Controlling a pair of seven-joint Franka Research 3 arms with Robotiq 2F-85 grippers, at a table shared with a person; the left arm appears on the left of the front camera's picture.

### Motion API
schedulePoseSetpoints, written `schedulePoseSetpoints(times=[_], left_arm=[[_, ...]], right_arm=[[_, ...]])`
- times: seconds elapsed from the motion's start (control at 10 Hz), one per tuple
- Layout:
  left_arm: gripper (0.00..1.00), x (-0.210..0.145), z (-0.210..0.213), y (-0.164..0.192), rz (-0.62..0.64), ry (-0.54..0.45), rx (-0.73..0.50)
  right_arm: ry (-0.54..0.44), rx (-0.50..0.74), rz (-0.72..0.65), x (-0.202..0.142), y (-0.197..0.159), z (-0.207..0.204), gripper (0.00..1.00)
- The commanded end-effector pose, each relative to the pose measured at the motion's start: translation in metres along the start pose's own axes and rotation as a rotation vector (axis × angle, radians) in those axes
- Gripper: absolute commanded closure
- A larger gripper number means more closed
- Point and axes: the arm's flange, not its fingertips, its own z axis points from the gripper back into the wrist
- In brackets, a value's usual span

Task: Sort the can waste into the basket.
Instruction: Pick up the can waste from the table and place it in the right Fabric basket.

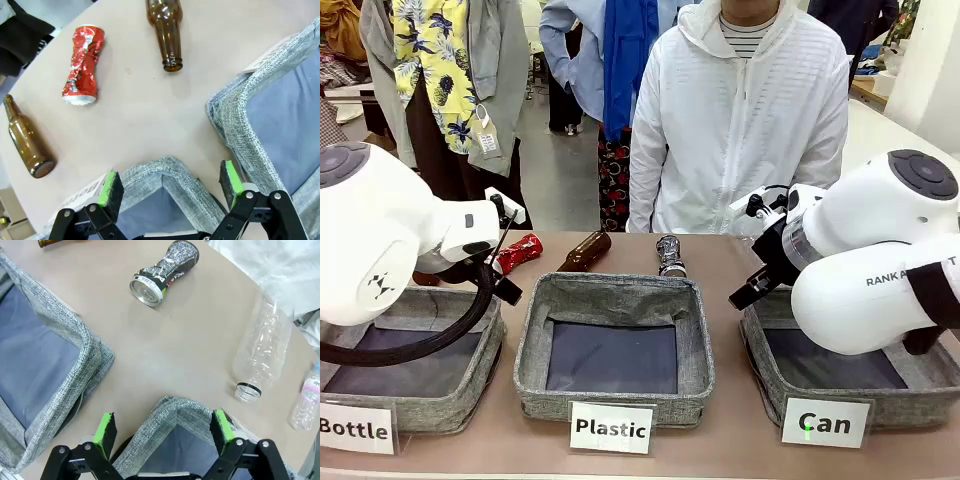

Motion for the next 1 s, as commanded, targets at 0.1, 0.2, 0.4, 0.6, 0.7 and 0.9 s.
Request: schedulePoseSetpoints(times=[0.1, 0.2, 0.4, 0.6, 0.7, 0.9], left_arm=[[0.0, 0.0, 0.0, 0.0, 0.0, 0.0, 0.0], [0.0, 0.0, 0.0, 0.0, 0.0, 0.0, 0.0], [0.0, 0.0, 0.0, 0.0, 0.0, 0.0, 0.0], [0.0, 0.0, 0.0, 0.0, 0.0, 0.0, 0.0], [0.0, 0.0, 0.0, 0.0, 0.0, 0.0, 0.0], [0.0, 0.0, 0.0, 0.0, 0.0, 0.0, 0.0]], right_arm=[[0.0, 0.0, 0.0, 0.0, 0.0, 0.0, 0.0], [0.0, 0.0, 0.0, 0.0, 0.0, 0.0, 0.0], [0.0, 0.0, 0.0, 0.0, 0.0, 0.0, 0.0], [0.0, 0.0, 0.0, 0.0, 0.0, 0.0, 0.0], [0.0, 0.0, 0.0, 0.0, 0.0, 0.0, 0.0], [0.0, 0.0, 0.0, 0.0, 0.0, 0.0, 0.0]])
